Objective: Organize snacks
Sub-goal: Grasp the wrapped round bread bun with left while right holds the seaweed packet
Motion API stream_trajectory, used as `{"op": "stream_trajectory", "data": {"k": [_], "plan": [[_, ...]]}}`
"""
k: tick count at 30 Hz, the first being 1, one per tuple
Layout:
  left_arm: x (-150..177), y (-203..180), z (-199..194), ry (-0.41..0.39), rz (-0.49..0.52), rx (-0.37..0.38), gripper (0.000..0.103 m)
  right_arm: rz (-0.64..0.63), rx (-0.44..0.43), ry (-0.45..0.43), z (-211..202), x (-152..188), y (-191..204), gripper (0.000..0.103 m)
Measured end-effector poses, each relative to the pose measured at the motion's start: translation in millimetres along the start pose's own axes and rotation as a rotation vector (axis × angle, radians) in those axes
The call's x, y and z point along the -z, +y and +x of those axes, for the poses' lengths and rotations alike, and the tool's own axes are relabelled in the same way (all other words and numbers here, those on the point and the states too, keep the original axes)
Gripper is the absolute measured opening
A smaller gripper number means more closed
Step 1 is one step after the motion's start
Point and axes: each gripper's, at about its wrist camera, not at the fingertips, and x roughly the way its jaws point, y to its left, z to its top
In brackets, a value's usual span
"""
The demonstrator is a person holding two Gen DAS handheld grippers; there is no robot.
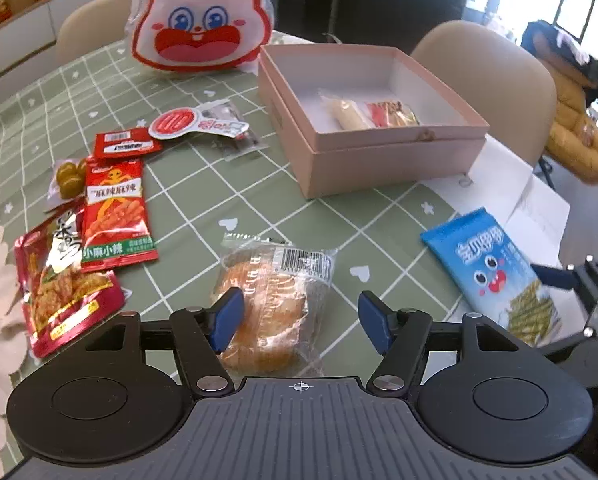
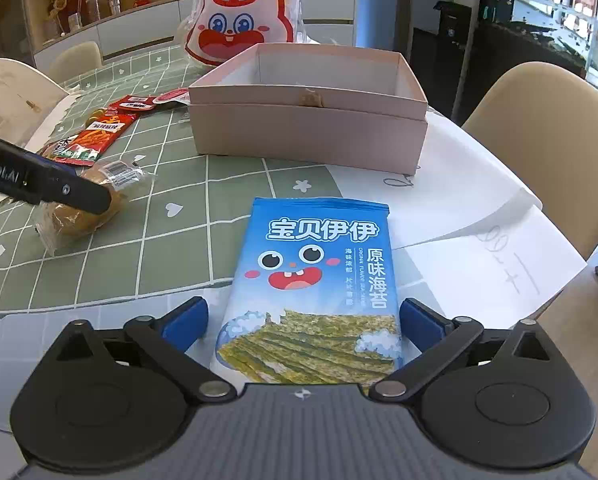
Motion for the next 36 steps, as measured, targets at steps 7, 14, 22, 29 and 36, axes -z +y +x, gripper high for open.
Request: {"op": "stream_trajectory", "data": {"k": [7,14,22,29,36], "plan": [[-2.2,8.6,-2.9,-0.007,-0.04,0.029,0.065,0.01,0.01,-0.044,0.1,5.7,2.0,0.103],[2.0,25.0,3.2,0.005,-0.079,-0.028,0.066,0.012,0.008,-0.043,-0.7,6.5,1.6,0.103],[-5.8,28.9,31.7,0.082,-0.156,-0.007,0.08,0.013,0.003,-0.051,-2.5,8.8,1.0,0.103],[8.8,16.6,14.5,0.104,-0.188,0.016,0.067,-0.046,-0.059,-0.002,-1.8,1.5,-5.5,0.103],[48.5,-1.3,-13.9,0.134,-0.215,0.088,0.061,0.07,0.005,0.019,2.6,-8.1,-13.0,0.102]]}}
